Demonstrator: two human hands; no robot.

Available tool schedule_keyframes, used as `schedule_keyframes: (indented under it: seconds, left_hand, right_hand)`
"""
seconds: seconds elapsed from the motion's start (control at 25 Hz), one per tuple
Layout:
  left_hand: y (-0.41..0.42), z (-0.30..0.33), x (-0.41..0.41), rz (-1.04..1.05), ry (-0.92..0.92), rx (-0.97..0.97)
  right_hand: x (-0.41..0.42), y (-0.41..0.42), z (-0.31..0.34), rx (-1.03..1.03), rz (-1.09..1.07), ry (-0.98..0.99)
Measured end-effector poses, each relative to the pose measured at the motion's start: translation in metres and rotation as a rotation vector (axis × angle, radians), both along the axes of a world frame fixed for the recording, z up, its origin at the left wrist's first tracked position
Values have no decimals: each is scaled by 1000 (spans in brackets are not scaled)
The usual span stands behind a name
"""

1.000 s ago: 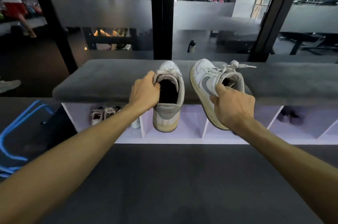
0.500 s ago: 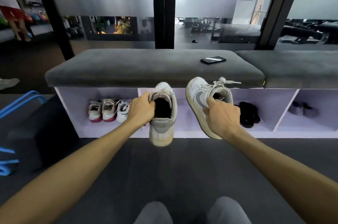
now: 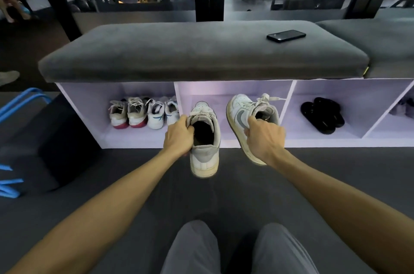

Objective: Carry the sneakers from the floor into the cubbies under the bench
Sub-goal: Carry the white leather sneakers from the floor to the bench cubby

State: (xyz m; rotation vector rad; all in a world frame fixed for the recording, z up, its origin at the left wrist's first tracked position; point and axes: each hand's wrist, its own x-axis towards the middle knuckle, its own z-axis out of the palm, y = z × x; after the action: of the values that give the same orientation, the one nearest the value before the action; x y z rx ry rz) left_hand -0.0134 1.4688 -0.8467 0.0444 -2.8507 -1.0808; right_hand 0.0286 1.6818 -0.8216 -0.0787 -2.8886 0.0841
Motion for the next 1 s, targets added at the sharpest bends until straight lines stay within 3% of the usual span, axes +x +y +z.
schedule_keyframes:
  seconds: [0.4,1.0]
  left_hand:
    - [13,-40,-135,-3,-22,-17]
    - [17,-173,-290,-14,-215,-147]
  right_hand:
    - [-132,-7,-54,49,6,-82]
    - [-305,-34,-190,22,-1,-234]
